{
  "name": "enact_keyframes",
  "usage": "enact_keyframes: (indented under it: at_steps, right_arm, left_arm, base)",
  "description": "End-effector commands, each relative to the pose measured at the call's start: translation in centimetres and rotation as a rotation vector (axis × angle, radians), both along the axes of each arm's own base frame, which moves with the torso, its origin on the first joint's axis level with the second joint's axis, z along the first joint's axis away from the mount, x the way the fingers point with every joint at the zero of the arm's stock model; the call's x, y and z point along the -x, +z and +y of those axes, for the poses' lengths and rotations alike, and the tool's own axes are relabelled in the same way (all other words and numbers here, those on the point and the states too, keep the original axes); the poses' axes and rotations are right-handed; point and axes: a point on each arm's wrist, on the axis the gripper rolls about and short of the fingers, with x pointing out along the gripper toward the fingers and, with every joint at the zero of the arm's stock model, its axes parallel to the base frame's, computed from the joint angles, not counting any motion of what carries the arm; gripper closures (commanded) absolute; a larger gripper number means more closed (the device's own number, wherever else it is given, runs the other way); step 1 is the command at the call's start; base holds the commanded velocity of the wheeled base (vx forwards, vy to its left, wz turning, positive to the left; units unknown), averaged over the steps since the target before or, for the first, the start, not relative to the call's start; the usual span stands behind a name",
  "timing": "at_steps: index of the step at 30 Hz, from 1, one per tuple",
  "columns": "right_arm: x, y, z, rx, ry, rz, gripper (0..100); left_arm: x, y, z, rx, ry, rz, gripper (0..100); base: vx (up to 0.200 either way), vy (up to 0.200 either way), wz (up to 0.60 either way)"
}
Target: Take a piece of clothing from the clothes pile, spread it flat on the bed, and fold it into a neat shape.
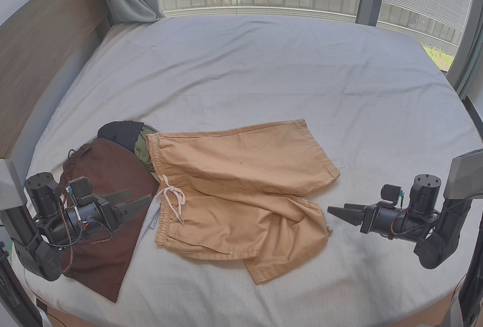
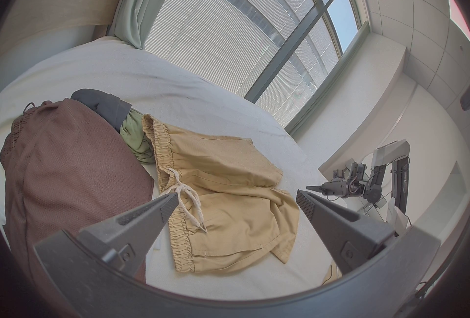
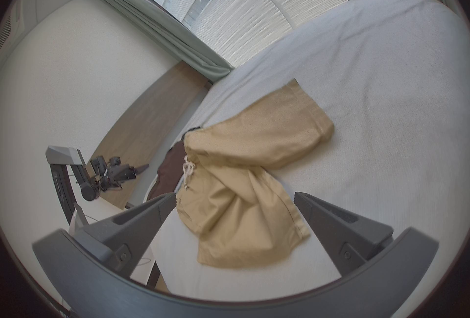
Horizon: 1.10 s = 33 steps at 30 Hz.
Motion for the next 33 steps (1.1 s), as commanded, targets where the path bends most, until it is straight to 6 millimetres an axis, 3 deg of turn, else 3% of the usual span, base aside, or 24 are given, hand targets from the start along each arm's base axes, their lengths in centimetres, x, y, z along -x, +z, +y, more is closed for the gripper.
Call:
enact_keyframes:
  at_steps: [1,33]
  right_arm:
    - [0.6,-3.0,0.5,0.042,0.031,0.100,0]
    - [0.6,-8.4,1.8,0.071,0.068,0.272,0]
  left_arm:
    - [-0.1,-0.1,0.0,0.000,0.002,0.005,0]
    - [-0.3,-0.7,0.0,-0.056,-0.015,-0.023,0]
  base:
    - [0.000,0.000,0.00]
    - [0.000,0.000,0.00]
